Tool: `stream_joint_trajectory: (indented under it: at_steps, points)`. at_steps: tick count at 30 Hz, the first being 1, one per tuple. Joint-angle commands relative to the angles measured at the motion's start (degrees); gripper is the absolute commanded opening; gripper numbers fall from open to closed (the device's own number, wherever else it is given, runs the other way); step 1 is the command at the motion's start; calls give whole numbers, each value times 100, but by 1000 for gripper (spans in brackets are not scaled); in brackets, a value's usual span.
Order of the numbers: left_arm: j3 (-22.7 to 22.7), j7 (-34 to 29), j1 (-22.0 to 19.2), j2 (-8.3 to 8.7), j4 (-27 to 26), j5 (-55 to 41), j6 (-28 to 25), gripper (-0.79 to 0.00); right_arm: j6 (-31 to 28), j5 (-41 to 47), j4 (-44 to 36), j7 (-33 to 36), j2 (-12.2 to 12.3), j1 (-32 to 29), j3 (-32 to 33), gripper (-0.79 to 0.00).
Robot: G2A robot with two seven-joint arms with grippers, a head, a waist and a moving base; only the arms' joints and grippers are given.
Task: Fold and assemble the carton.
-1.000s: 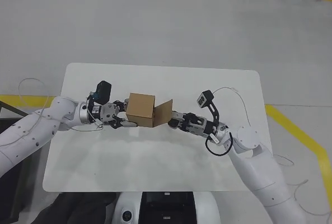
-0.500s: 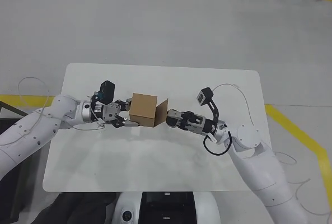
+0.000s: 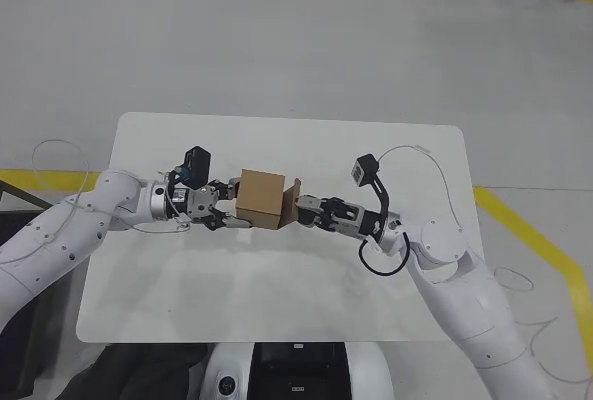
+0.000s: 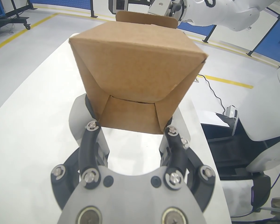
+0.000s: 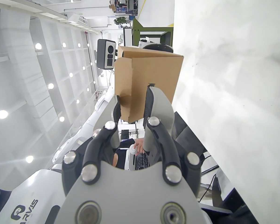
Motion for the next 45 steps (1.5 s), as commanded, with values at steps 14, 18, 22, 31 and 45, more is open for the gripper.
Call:
stream_joint_trajectory:
  at_steps: [14,18,22,31,45]
  points:
    - [-378,-270,278,-16,-134,-40,0,-588,134,-306,-168,-198,19,6,-38,-656]
    - [-461,-389,329,-29,-156,-47,0,-582,346,-552,-316,-296,32,41,-57,-662]
    - [-537,-435,378,-39,-172,-62,0,-585,465,-665,-403,-352,42,41,-55,-677]
    - [-738,-581,516,-70,-204,-29,0,-597,566,-746,-550,-447,40,32,-128,-720]
    - [-1007,-807,701,-126,-230,-13,0,-610,577,-689,-571,-582,27,44,-169,-683]
